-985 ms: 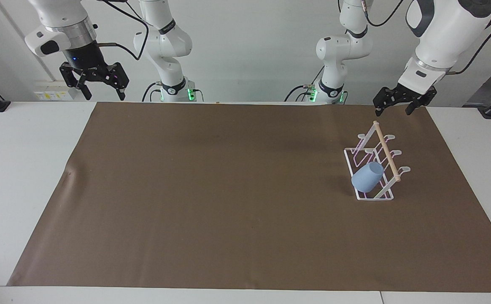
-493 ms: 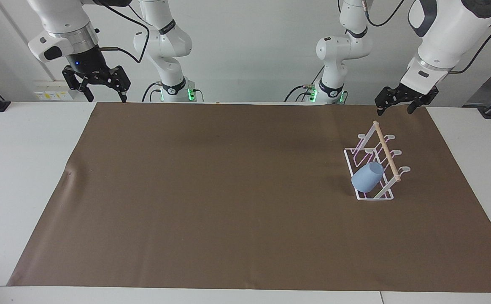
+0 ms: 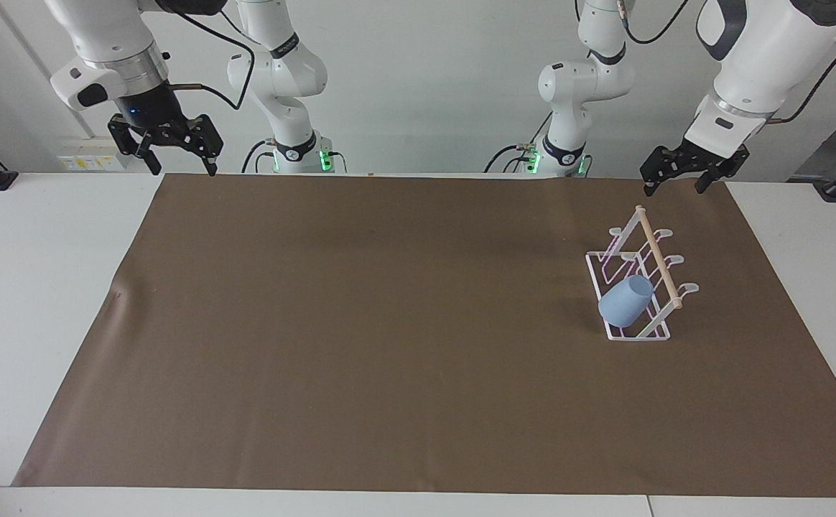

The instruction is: Hang cup on cup holder

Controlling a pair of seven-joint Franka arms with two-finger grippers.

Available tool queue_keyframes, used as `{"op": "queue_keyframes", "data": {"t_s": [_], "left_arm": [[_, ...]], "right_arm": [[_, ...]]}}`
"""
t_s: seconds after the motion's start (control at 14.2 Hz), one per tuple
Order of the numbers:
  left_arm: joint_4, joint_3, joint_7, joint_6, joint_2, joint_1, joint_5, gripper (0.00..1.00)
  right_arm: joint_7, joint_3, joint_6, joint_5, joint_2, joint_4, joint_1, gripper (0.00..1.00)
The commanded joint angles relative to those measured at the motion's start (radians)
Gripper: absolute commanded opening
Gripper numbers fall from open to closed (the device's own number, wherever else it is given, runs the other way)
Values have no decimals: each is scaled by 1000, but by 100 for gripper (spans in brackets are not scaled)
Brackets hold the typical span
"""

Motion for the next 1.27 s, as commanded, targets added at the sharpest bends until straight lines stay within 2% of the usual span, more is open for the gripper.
{"op": "queue_keyframes", "data": {"t_s": [0.0,0.14,0.35,1.2], "left_arm": [[52,112,3,-33,18,-88,-10,100],[129,190,7,-96,55,-136,-12,100],[171,191,5,-109,73,-133,-9,100],[149,169,-3,-80,59,-132,-1,100]], "right_arm": [[-2,5,-10,-10,-18,-19,-11,100],[-2,5,-11,-10,-18,-17,-11,100],[-4,3,-11,-10,-17,-17,-14,100],[-2,-33,2,-22,8,9,38,100]]}}
